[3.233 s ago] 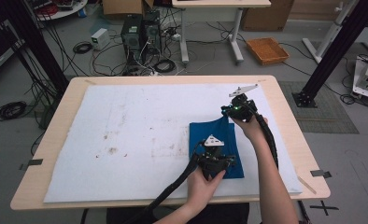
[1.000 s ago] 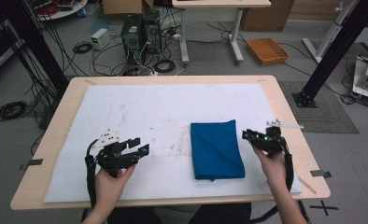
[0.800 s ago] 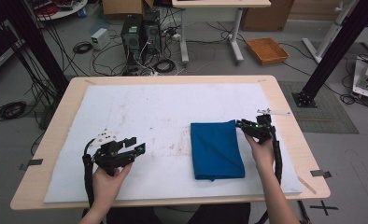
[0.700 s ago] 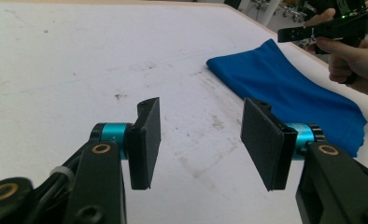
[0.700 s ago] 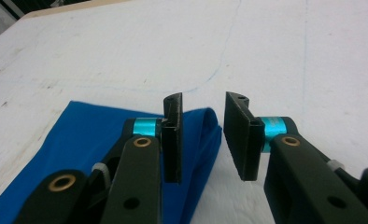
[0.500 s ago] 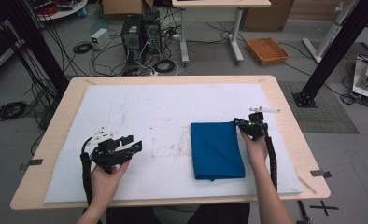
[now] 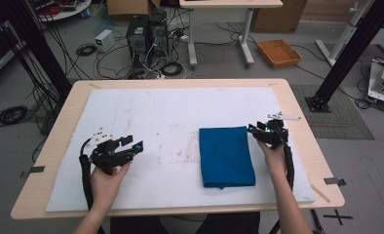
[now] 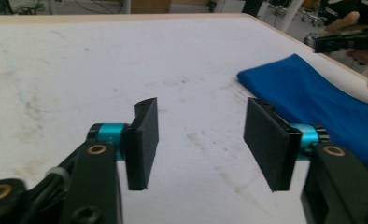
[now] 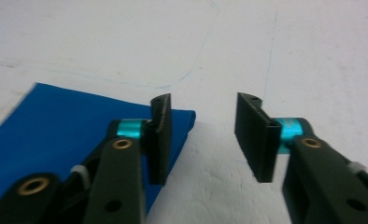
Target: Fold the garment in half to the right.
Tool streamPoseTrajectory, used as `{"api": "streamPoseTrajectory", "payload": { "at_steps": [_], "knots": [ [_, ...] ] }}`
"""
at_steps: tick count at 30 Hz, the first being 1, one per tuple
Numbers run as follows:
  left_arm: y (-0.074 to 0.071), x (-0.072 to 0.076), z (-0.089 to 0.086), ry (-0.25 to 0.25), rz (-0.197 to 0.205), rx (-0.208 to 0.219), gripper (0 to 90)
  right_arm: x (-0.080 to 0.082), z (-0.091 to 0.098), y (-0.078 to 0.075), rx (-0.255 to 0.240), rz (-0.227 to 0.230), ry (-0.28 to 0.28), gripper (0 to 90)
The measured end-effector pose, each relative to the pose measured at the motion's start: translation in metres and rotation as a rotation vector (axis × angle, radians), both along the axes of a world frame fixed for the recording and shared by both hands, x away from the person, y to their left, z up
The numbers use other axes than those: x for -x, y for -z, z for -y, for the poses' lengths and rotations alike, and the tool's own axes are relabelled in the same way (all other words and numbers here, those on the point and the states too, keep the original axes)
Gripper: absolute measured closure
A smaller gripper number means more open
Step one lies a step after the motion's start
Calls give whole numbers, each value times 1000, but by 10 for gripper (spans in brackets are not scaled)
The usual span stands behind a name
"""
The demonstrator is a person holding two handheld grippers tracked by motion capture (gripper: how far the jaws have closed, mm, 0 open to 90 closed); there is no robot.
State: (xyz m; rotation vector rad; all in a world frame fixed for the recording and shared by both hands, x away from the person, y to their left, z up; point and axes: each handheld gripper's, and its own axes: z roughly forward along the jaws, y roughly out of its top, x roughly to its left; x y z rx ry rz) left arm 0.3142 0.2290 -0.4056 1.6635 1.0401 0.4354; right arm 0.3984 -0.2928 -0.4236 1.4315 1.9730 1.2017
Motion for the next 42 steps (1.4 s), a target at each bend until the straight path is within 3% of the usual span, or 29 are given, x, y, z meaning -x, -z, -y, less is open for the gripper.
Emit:
{"api": "streamPoseTrajectory", "payload": {
  "at_steps": [2, 4, 7, 10, 18, 27, 42],
  "knots": [
    [-1, -2, -8, -26, 20, -16, 431, 13, 6, -3, -38, 24, -19, 472],
    [-1, -2, -16, -52, 47, -40, 427, 28, 11, -2, -31, 36, -37, 439],
    [3, 0, -28, -81, 67, -34, 403, 53, 21, 7, -48, 74, -41, 421],
    [5, 1, -35, -101, 92, -36, 388, 62, 29, 11, -7, 75, -44, 415],
    [5, 3, -34, -88, 121, -97, 373, 59, 48, 4, -49, 94, 1, 372],
    [5, 4, -39, -91, 125, -87, 350, 56, 43, -2, -44, 108, -59, 327],
    [8, 3, -40, -88, 112, -98, 350, 54, 45, -1, -56, 98, -48, 297]
  ]
}}
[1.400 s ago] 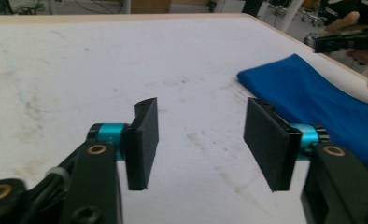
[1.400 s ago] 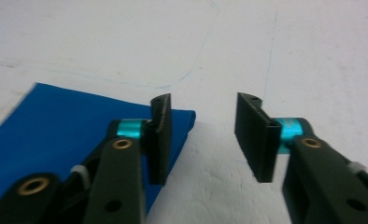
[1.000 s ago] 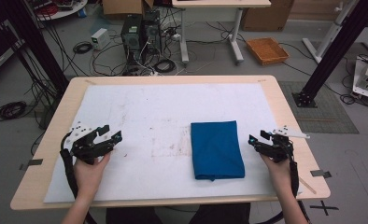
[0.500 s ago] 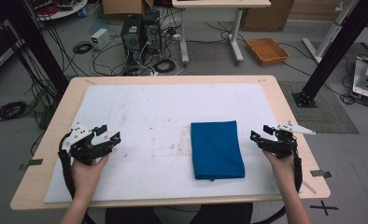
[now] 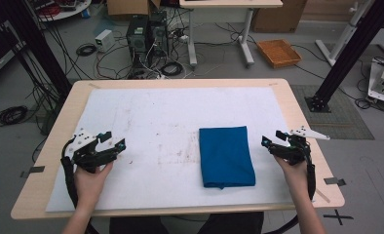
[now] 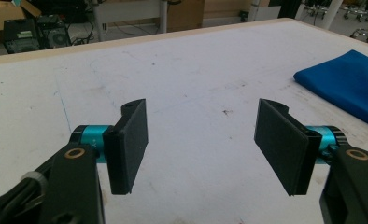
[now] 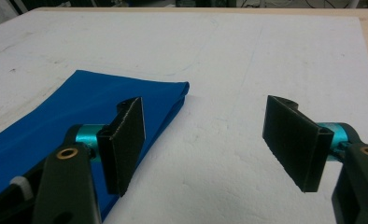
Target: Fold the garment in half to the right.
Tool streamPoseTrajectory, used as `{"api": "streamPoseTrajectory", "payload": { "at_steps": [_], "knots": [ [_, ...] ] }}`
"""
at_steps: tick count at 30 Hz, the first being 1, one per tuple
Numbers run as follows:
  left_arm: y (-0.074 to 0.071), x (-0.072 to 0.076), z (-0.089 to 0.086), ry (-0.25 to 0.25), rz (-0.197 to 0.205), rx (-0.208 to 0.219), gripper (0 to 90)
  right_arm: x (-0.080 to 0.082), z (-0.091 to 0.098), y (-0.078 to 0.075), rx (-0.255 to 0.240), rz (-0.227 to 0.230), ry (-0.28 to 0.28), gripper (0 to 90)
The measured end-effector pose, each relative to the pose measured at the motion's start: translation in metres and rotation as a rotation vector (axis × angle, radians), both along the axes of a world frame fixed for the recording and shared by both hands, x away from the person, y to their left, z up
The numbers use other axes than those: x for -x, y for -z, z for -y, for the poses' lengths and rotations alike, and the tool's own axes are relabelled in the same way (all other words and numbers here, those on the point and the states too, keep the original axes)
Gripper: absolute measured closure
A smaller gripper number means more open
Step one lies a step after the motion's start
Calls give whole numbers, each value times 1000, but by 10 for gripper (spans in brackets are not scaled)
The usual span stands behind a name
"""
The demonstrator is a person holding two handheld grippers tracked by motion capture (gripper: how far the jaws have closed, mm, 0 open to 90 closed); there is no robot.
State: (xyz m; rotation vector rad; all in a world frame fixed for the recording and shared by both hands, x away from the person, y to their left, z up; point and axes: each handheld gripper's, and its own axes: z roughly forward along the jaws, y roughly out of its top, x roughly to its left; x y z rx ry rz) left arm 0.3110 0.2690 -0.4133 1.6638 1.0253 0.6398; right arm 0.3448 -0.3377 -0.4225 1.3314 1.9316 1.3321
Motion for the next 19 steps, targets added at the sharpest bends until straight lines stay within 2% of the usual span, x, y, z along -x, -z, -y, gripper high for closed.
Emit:
{"api": "streamPoseTrajectory", "payload": {
  "at_steps": [19],
  "knots": [
    [4, -2, 2, 6, -22, -21, 350, -1, 0, 3, -3, -11, 6, 289]
  ]
}}
